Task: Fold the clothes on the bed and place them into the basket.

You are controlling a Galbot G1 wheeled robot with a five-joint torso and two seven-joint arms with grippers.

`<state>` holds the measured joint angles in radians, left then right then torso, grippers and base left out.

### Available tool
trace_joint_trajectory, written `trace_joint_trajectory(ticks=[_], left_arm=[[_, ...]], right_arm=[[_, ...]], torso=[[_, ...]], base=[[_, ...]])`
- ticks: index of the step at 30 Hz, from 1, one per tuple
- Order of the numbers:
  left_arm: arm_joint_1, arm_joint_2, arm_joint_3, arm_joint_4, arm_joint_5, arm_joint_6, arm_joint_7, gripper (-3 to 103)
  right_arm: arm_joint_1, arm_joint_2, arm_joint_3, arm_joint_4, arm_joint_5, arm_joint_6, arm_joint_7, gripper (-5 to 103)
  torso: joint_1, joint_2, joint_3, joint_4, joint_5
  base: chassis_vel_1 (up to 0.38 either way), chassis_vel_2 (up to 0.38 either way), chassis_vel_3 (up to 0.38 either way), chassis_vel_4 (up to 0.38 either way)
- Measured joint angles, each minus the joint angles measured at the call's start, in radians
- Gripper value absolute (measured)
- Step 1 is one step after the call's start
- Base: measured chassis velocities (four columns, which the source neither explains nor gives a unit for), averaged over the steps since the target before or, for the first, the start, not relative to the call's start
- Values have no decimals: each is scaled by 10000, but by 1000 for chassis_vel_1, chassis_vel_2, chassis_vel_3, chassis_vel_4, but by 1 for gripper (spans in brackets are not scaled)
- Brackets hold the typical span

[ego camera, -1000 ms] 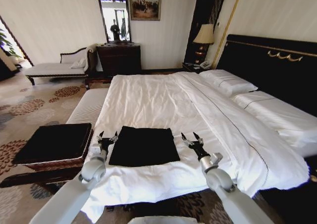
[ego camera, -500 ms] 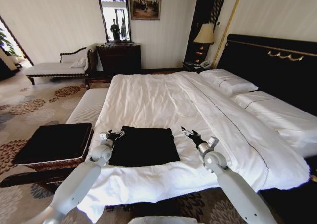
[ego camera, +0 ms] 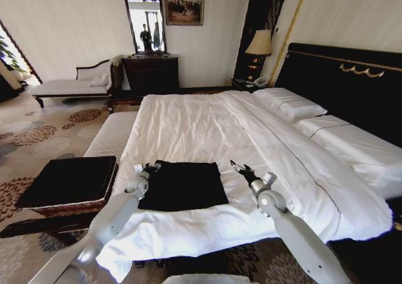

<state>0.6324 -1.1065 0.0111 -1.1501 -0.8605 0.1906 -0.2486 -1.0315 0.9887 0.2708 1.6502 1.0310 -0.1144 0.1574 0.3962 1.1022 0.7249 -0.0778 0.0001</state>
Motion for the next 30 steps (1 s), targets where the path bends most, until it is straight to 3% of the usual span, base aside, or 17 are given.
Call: trace_joint_trajectory(ticks=[6,10,11,14,20,30], left_arm=[[-153,-219,30,266,-97,-28,54,49],[-4,-216,-52,90,-167,-69,90,23],[-4,-216,-52,90,-167,-69,90,23],[145,-105,-178,-180,-350,-90,19,7],[309,121,-330,-707,-672,-14,-192,0],[691,504,-513,-1335,-876,70,-299,0]], right_arm=[[93,39,-46,-198,360,-92,42,100],[386,269,-208,-765,1020,-299,-18,100],[386,269,-208,-765,1020,-299,-18,100],[710,471,-394,-1161,1446,-432,-95,100],[1456,896,-829,-2138,2155,-708,-414,100],[2713,1781,-1705,-3452,2017,-808,-1116,100]], torso=[[0,0,0,-1,0],[0,0,-1,-1,-1],[0,0,-1,-1,-1],[0,0,0,0,-3],[0,0,-1,-1,-3],[-2,0,-1,0,-3]], base=[[0,0,0,0],[0,0,0,0],[0,0,0,0],[0,0,0,0],[0,0,0,0],[0,0,0,0]])
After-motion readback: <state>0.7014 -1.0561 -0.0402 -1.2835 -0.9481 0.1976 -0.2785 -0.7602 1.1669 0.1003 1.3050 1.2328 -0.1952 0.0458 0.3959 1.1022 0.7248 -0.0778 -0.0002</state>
